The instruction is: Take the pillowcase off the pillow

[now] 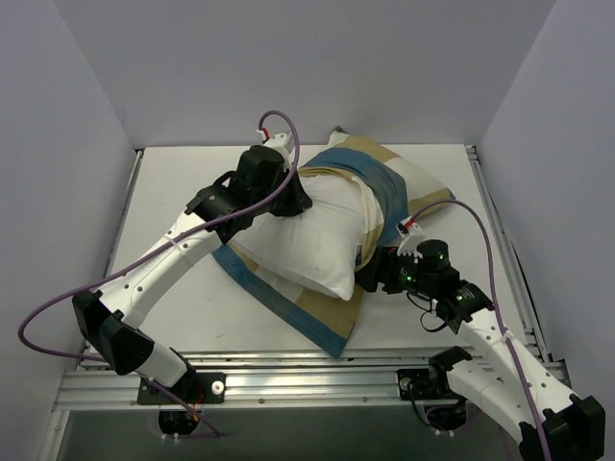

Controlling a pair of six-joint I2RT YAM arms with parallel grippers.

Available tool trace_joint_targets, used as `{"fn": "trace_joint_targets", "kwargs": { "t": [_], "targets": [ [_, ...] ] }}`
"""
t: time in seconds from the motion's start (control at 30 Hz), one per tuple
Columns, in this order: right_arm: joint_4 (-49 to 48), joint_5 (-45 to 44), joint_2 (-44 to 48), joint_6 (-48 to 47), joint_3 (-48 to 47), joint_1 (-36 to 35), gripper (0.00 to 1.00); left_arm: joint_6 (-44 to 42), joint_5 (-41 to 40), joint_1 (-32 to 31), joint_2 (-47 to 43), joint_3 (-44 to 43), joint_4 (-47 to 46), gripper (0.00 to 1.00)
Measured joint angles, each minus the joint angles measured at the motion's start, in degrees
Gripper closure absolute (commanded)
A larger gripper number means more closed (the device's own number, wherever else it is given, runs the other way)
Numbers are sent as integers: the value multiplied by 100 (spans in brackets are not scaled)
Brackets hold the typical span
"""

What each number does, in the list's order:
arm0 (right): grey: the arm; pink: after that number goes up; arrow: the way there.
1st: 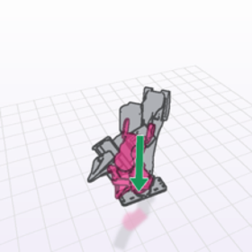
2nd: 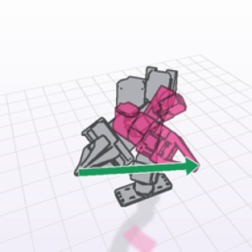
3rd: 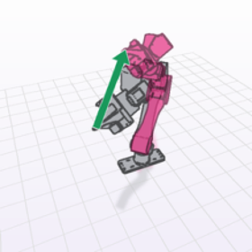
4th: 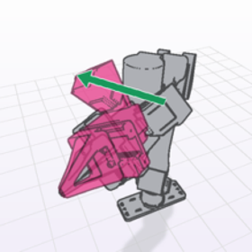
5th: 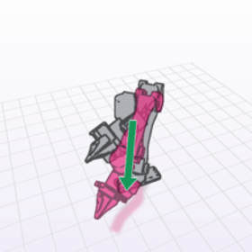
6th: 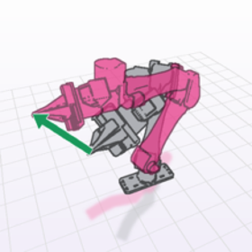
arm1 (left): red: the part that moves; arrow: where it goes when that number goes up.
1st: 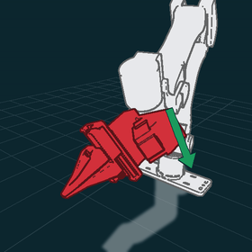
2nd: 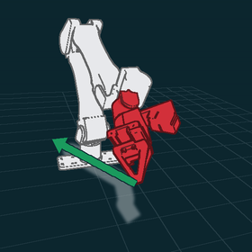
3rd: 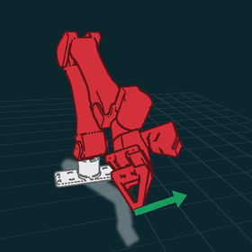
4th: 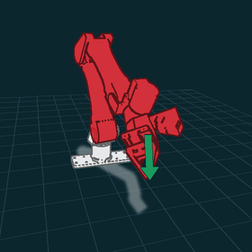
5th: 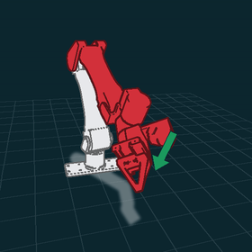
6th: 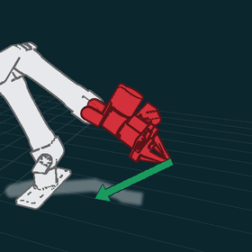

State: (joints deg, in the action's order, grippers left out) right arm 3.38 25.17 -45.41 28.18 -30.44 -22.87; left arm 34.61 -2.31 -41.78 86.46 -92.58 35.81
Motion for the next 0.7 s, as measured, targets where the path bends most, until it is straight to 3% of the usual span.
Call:
{"fn": "trace_joint_targets", "kwargs": {
  "t": [0.17,0.27,0.3,0.37,0.4,0.53,0.7],
  "targets": [
    [-358,155,-31,9,162,-208,35,138,22,0,111,-24,11,98],
    [-778,173,-380,7,247,-240,50,190,50,0,83,26,0,98],
    [-931,164,-549,4,273,-240,65,203,66,0,48,76,9,98],
    [-1174,55,-903,-28,286,-240,81,201,96,2,-35,192,55,98],
    [-1318,-79,-1106,-59,286,-240,98,195,140,7,-118,284,85,98],
    [-1580,-531,-1655,-107,243,-125,100,59,404,79,-555,691,369,98],
    [-1759,-804,-2170,39,31,748,100,-245,1150,328,-1386,1513,647,98]
  ]
}}
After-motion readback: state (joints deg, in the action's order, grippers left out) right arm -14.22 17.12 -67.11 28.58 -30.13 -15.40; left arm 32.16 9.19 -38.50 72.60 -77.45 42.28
